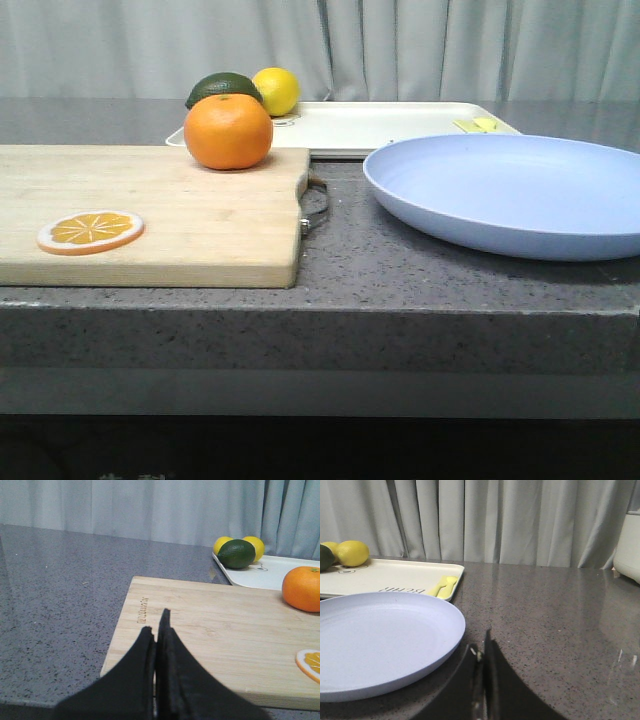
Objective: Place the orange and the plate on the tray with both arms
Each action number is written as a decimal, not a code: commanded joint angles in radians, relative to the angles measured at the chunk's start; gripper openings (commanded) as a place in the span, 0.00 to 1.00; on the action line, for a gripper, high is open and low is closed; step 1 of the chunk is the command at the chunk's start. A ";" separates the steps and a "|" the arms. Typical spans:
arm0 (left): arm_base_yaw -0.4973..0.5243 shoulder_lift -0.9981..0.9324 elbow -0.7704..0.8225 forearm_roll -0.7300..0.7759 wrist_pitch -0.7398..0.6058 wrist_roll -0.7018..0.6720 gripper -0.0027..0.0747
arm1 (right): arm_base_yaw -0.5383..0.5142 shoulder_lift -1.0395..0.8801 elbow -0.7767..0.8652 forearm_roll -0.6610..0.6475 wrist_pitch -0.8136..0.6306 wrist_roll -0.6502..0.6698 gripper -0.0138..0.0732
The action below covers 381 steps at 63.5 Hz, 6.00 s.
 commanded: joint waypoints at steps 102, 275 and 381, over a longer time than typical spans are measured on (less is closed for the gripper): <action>0.003 0.378 -0.751 -0.003 0.345 -0.001 0.01 | 0.003 0.481 -0.765 -0.009 0.459 -0.002 0.08; -0.510 1.820 -1.571 0.093 0.553 0.102 0.69 | 0.003 0.662 -0.760 -0.009 0.593 -0.002 0.91; -0.882 1.949 -1.960 0.069 0.616 0.046 0.87 | 0.003 0.662 -0.760 -0.009 0.594 -0.002 0.91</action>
